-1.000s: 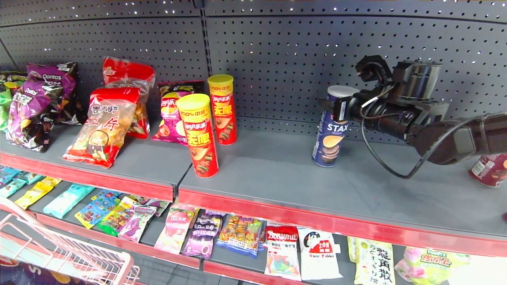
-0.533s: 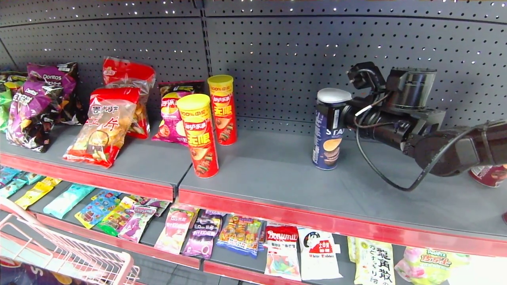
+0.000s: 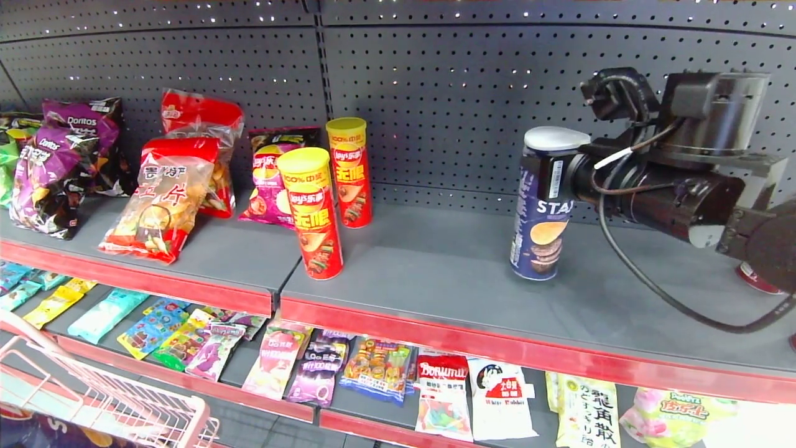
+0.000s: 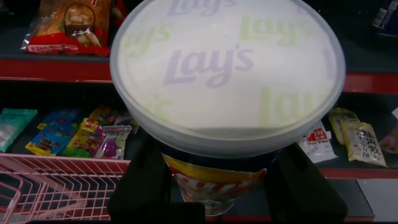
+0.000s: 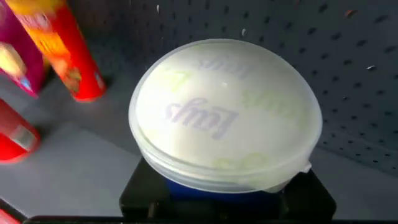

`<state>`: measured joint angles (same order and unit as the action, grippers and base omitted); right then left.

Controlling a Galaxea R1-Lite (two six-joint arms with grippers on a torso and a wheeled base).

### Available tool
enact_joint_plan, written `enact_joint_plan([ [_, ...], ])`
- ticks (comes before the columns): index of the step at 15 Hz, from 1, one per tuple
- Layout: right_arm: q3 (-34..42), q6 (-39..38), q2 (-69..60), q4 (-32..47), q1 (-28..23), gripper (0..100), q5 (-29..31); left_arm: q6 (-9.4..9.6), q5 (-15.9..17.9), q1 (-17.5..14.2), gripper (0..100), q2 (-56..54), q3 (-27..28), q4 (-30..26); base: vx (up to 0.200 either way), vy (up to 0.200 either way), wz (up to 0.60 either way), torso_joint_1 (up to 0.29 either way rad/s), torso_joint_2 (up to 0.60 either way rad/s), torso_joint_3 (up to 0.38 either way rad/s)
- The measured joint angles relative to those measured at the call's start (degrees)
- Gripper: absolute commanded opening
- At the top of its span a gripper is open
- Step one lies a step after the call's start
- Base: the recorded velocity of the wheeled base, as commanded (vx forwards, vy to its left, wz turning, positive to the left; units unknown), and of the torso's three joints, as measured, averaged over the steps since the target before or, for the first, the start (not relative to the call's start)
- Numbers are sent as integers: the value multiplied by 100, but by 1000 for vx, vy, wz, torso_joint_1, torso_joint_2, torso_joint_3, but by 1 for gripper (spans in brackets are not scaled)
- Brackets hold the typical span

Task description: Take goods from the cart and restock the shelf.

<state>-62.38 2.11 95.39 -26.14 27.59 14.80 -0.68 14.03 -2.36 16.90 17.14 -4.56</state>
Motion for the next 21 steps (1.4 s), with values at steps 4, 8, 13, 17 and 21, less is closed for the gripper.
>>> enact_joint_plan([
  [4, 221, -664, -291, -29, 532, 0, 1262, 0, 11, 0, 0, 20, -6, -1, 0, 0, 0, 0, 0, 0],
  [8, 516, -958, -352, -27, 1073, 0, 1976, 0, 13, 2, 0, 24, -9, 0, 0, 0, 0, 0, 0, 0],
  [13, 681, -1012, -236, -85, 1298, 0, 2836, 0, 11, 2, 0, 24, -15, -1, 0, 0, 0, 0, 0, 0],
  [17, 679, -1172, -90, -96, 1477, 0, 3249, 2, 13, 0, 0, 24, -11, 0, 0, 0, 0, 0, 0, 0],
  [21, 607, -1215, 77, -88, 1587, 0, 3677, 0, 9, -2, 0, 22, -6, -1, 0, 0, 0, 0, 0, 0],
])
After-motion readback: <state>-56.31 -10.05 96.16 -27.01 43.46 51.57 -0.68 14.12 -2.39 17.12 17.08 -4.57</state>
